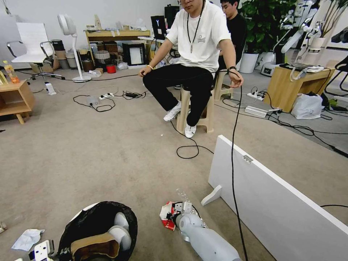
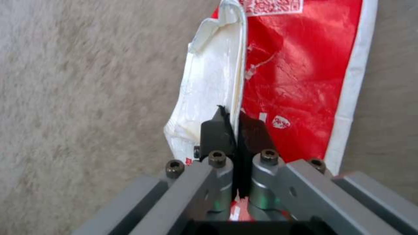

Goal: Pick up the trash bin and place the garbage on the floor into it.

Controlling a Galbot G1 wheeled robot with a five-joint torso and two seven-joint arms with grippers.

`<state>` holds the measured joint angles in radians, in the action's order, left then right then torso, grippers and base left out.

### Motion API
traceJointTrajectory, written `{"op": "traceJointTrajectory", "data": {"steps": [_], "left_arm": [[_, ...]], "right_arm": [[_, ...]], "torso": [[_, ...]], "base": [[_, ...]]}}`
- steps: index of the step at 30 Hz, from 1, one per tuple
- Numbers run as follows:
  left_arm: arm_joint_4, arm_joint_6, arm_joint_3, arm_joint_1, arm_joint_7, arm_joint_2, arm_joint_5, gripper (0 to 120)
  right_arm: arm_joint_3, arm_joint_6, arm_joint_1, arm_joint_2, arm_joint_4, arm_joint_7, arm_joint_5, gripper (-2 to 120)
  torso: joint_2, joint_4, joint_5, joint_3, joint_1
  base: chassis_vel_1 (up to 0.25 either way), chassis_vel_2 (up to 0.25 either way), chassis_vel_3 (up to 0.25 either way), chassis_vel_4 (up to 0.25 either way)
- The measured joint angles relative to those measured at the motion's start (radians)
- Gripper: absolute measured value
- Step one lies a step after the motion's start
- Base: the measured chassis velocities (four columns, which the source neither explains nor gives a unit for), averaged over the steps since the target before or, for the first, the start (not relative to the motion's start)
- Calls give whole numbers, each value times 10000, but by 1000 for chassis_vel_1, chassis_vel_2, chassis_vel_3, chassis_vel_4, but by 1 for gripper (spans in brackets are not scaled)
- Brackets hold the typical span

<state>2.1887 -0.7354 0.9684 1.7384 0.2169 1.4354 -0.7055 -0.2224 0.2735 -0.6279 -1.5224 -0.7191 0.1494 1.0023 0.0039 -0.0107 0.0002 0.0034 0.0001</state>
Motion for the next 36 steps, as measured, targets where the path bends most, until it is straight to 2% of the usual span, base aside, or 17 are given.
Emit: {"op": "traceJointTrajectory", "data": {"steps": [2, 7, 10, 11, 14, 17, 21, 23, 26, 28, 30, 31, 32, 33, 34, 36], "left_arm": [[-8, -1, -11, 61, 37, 42, 45, 1], [7, 1, 0, 111, 116, 52, 61, 1], [117, 0, 26, 236, 171, 63, 62, 1], [117, 0, 26, 236, 171, 63, 62, 1], [229, 0, 55, 319, 182, 59, 33, 1], [273, 0, 80, 335, 188, 41, 14, 1], [371, 1, 88, 346, 192, 15, -47, 1], [435, 0, 84, 336, 198, 14, -65, 1], [458, 0, 79, 332, 198, 13, -72, 1], [498, 0, 75, 292, 200, -22, -104, 1], [501, 0, 74, 276, 200, -36, -118, 1], [509, 0, 74, 257, 204, -72, -152, 1], [509, 0, 74, 257, 204, -72, -152, 1], [509, 0, 74, 228, 211, -113, -177, 1], [509, 0, 74, 228, 211, -113, -177, 1], [512, 0, 65, 187, 220, -166, -226, 1]], "right_arm": [[-222, -2, -240, 674, -1183, 356, 256, 0], [-350, -58, -358, 1027, -1907, 624, 386, 0], [-444, -168, -542, 1532, -3071, 979, 625, 0], [-444, -168, -542, 1532, -3071, 979, 625, 0], [-497, -482, -751, 2207, -4445, 1252, 706, 0], [-493, -708, -765, 2423, -4745, 1294, 630, 0], [-401, -865, -838, 2951, -5666, 1368, 648, 0], [-269, -884, -978, 3522, -6600, 1418, 731, 0], [-187, -908, -1041, 3765, -6986, 1427, 734, 0], [37, -999, -1133, 4394, -8108, 1439, 755, 0], [94, -1038, -1132, 4541, -8457, 1436, 780, 0], [189, -1077, -1119, 4820, -9202, 1421, 943, 0], [189, -1077, -1119, 4820, -9202, 1421, 943, 0], [216, -1100, -1044, 5080, -9954, 1372, 1204, 0], [216, -1100, -1044, 5080, -9954, 1372, 1204, 0], [154, -1143, -863, 5447, -11073, 1229, 1643, 0]], "torso": [[1, -3, -1, -1, 0], [-1, -2, -1, -1, 0], [1, 2, -1, -2, 0], [1, 2, -1, -2, 0], [1, -1, -1, -3, 0], [0, -2, 0, -2, 0], [1, 0, 1, -2, 0], [0, -1, 0, -2, 0], [0, -1, 0, -2, 0], [0, -5, 0, -2, 0], [0, -4, -1, -2, 0], [1, -1, -2, -2, 0], [1, -1, -2, -2, 0], [1, 0, 0, -2, 0], [1, 0, 0, -2, 0], [1, 1, -2, -2, 0]], "base": [[0, 0, 0, 0], [0, 0, 0, 0], [0, 0, 0, 0], [0, 0, 0, 0], [0, 0, 0, 0], [0, 0, 0, 0], [0, 0, 0, 0], [0, 0, 0, 0], [0, 0, 0, 0], [0, 0, 0, 0], [0, 0, 0, 0], [0, 0, 0, 0], [0, 0, 0, 0], [0, 0, 0, 0], [0, 0, 0, 0], [0, 0, 0, 0]]}}
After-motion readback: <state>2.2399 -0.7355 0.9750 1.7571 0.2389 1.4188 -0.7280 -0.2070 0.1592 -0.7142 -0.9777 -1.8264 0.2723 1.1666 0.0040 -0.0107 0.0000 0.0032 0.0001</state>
